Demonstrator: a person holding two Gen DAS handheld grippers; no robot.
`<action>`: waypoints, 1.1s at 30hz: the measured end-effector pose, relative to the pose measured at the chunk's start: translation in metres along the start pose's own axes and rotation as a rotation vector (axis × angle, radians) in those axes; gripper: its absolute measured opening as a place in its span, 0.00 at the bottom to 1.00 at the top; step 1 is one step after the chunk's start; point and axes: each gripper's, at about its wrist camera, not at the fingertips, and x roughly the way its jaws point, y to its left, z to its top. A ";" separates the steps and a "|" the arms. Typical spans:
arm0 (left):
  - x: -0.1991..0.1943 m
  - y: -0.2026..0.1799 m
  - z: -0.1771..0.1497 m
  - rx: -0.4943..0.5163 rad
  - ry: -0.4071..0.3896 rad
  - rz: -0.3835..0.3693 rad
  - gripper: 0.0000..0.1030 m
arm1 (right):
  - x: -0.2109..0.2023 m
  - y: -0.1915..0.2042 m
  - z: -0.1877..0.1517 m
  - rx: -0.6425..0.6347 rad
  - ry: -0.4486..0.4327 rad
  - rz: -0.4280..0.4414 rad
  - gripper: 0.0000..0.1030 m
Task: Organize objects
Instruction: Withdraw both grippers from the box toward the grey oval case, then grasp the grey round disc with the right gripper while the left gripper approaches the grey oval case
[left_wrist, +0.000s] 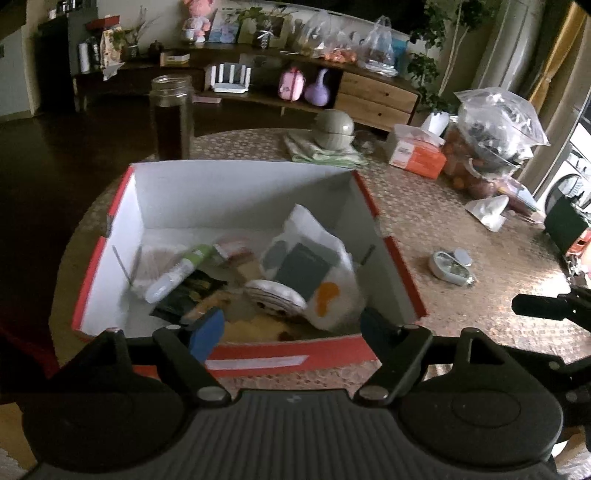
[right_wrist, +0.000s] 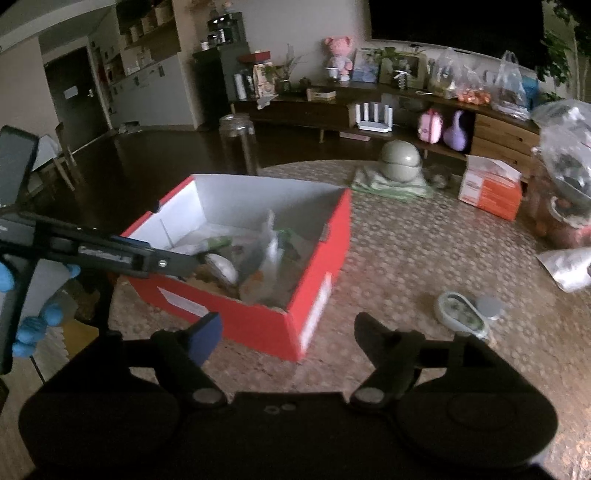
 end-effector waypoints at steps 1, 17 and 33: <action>-0.001 -0.005 -0.001 0.007 -0.005 -0.011 0.83 | -0.002 -0.006 -0.002 0.005 0.000 -0.009 0.78; 0.024 -0.108 -0.009 0.117 -0.028 -0.091 1.00 | -0.032 -0.132 -0.023 0.155 0.016 -0.198 0.83; 0.117 -0.201 0.014 0.229 0.041 -0.116 1.00 | 0.037 -0.223 0.005 0.315 0.105 -0.288 0.83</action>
